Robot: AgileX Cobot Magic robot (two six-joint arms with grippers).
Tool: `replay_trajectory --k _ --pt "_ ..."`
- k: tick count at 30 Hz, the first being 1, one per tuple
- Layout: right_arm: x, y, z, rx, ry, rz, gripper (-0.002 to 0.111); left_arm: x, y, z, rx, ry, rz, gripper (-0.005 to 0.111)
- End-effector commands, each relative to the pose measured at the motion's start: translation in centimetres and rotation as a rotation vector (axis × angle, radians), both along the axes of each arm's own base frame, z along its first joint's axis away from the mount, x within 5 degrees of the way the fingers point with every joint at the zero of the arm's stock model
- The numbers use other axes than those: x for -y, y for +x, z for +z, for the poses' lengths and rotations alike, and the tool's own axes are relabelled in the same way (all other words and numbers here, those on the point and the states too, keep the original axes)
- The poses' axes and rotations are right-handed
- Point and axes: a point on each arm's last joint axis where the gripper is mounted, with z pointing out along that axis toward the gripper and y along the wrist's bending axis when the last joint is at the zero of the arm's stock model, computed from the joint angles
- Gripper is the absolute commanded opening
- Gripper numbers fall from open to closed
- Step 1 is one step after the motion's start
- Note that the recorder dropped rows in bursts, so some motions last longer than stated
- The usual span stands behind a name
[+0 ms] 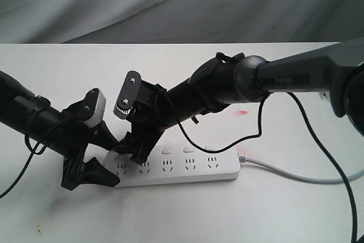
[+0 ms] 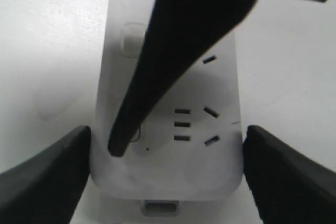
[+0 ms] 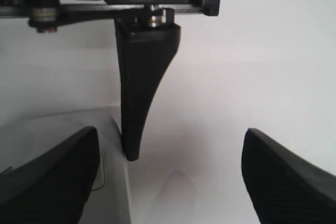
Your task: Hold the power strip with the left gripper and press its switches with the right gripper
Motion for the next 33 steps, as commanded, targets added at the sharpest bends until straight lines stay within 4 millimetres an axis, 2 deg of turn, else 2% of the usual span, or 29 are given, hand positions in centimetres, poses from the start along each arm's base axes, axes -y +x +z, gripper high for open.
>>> replay_trajectory --k 1,8,19,21,24,29,33 --pt "0.1 0.1 -0.4 0.013 -0.029 0.007 0.07 0.0 -0.1 -0.3 0.009 0.028 -0.027 0.047" --pt "0.7 -0.2 -2.1 -0.029 -0.139 0.025 0.07 0.0 -0.1 -0.3 0.009 0.028 -0.027 0.047" --pt "0.8 -0.3 -3.3 -0.059 -0.156 0.016 0.07 0.0 -0.1 -0.3 0.009 0.028 -0.027 0.047" --pt "0.6 -0.3 -2.8 -0.066 -0.135 0.004 0.07 0.0 -0.1 -0.3 0.009 0.028 -0.027 0.047" --pt "0.5 -0.1 -0.9 -0.043 -0.09 -0.011 0.07 0.0 -0.1 -0.3 0.009 0.028 -0.027 0.047" --pt "0.5 -0.1 3.6 0.04 -0.029 -0.011 0.07 0.0 -0.1 -0.3 0.009 0.028 -0.027 0.047" --pt "1.0 -0.2 6.3 0.085 0.006 -0.001 0.07 0.0 -0.1 -0.3 0.009 0.028 -0.027 0.047"
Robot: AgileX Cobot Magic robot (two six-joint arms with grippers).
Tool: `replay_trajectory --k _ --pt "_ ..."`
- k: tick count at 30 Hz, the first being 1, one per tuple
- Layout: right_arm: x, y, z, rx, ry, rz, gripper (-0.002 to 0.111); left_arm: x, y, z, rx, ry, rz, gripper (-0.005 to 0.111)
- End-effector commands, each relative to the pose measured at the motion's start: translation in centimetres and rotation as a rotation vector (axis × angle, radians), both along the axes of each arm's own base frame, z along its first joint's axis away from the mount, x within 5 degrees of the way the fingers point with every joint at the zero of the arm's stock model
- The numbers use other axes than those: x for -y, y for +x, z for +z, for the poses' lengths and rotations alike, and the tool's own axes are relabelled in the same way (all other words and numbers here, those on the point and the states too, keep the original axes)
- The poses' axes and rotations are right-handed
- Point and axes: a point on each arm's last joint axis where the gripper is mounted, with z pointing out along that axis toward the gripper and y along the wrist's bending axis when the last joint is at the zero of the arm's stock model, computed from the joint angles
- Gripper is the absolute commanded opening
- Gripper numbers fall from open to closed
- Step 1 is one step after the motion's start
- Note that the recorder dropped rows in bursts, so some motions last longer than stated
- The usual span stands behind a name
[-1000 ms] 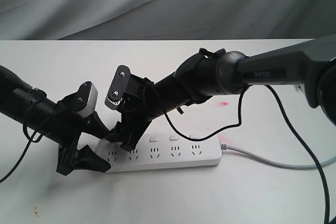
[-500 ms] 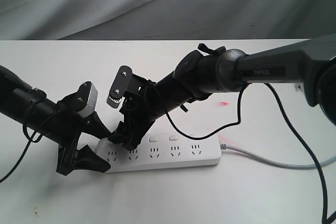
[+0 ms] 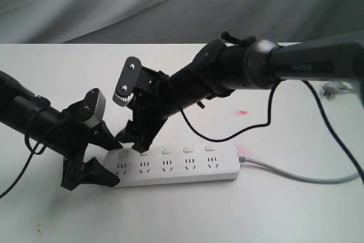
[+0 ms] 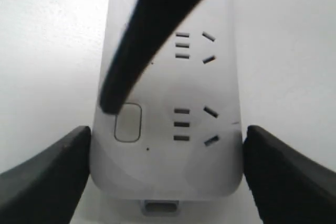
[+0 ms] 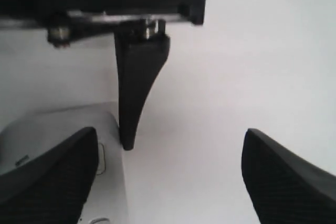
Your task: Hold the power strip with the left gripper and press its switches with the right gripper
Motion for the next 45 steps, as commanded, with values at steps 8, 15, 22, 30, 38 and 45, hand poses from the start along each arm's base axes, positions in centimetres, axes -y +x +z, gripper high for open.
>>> replay_trajectory --k 8,15,22,30,38,45 --pt "5.1 1.7 5.0 -0.042 0.082 0.001 0.07 0.0 -0.1 -0.3 0.01 0.028 -0.028 0.047" --pt "5.6 1.1 2.8 -0.084 0.06 0.001 0.07 0.0 -0.1 -0.3 0.01 0.028 -0.028 0.047" --pt "3.9 0.7 0.4 -0.094 0.063 0.009 0.07 0.0 -0.1 -0.3 0.01 0.028 -0.028 0.047" --pt "3.0 0.5 -1.6 -0.079 0.019 -0.007 0.07 0.0 -0.1 -0.3 0.01 0.028 -0.028 0.047" --pt "3.1 0.5 -3.8 -0.113 -0.022 -0.003 0.07 0.0 -0.1 -0.3 0.01 0.028 -0.028 0.047" --pt "3.9 0.6 -4.4 -0.092 -0.134 -0.015 0.07 0.0 -0.1 -0.3 0.01 0.028 -0.028 0.047"
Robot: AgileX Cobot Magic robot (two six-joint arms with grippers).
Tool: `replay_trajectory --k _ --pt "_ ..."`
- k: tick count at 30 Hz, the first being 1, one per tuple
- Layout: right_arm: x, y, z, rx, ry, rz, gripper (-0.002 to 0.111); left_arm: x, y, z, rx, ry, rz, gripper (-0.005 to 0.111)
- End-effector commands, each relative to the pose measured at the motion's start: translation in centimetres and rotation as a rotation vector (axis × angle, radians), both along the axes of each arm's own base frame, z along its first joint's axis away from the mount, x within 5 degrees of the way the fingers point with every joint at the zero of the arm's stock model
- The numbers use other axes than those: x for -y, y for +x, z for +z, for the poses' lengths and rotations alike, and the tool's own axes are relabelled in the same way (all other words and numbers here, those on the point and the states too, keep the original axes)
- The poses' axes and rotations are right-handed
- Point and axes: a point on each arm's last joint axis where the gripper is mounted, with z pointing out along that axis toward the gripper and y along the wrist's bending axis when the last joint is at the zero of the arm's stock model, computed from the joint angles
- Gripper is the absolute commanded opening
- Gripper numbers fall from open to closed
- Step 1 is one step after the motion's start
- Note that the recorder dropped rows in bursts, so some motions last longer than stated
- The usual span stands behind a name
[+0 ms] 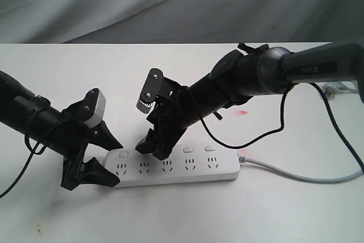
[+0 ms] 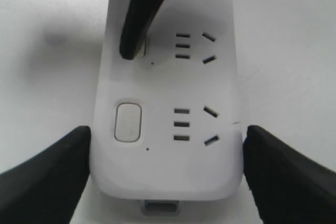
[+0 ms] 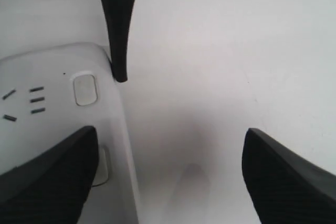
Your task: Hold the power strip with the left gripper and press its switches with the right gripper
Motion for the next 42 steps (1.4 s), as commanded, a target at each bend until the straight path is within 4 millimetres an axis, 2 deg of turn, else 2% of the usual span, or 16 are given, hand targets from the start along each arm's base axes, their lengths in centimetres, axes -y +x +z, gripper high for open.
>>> replay_trajectory --k 1,9,23,30,37,40,42 --pt "0.6 -0.1 -0.9 0.028 -0.088 0.034 0.07 0.0 -0.1 -0.2 0.009 0.024 -0.026 0.047" --pt "0.7 -0.1 -2.6 -0.001 -0.112 0.031 0.07 0.0 -0.1 -0.2 0.009 0.024 -0.026 0.047" --pt "0.6 -0.1 -2.6 -0.004 -0.112 0.016 0.07 0.0 -0.1 -0.2 0.009 0.024 -0.026 0.047" --pt "-0.4 -0.8 -2.6 0.025 -0.122 0.038 0.07 0.0 -0.1 -0.2 0.009 0.024 -0.026 0.047" --pt "-0.3 -0.7 -2.8 0.025 -0.132 0.019 0.07 0.0 -0.1 -0.2 0.009 0.024 -0.026 0.047" --pt "-0.4 -0.6 -1.9 0.035 -0.117 0.01 0.07 0.0 -0.1 -0.2 0.009 0.024 -0.026 0.047" --pt "-0.5 -0.5 -0.2 0.055 -0.083 -0.007 0.07 0.0 -0.1 -0.2 0.009 0.024 -0.026 0.047"
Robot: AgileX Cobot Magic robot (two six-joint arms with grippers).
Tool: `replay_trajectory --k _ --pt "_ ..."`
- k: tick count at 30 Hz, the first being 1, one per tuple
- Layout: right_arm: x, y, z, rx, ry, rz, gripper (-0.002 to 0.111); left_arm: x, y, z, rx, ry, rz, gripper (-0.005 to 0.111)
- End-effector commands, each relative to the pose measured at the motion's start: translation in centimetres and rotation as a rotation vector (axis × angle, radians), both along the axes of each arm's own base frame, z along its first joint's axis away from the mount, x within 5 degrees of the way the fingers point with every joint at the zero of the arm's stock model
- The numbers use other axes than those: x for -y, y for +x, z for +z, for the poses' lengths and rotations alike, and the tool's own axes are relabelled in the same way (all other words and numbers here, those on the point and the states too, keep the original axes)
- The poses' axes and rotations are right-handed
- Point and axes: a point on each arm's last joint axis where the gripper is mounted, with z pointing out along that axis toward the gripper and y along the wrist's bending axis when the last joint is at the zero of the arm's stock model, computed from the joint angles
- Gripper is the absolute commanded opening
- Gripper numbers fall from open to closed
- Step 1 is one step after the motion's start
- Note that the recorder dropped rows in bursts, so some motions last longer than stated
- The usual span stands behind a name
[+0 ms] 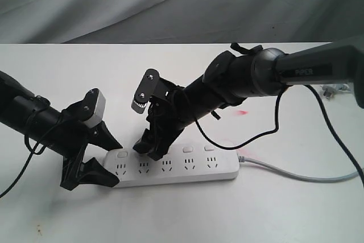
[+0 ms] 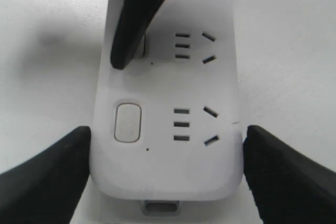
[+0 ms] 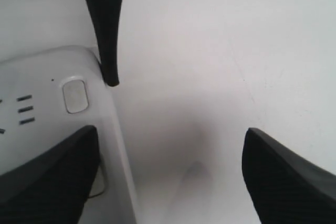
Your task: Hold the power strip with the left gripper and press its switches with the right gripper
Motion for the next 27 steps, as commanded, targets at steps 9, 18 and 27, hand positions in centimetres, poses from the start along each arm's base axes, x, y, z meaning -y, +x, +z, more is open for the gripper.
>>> replay_trajectory --k 9,18,27 --pt "3.7 1.0 9.3 0.173 0.135 0.015 0.07 0.0 -0.1 -0.2 0.009 0.024 -0.026 0.047" --pt "6.8 1.1 8.4 0.1 0.113 0.027 0.07 0.0 -0.1 -0.2 0.009 0.024 -0.026 0.047" --pt "6.3 0.6 3.8 -0.016 0.126 0.012 0.07 0.0 -0.1 -0.2 0.009 0.024 -0.026 0.047"
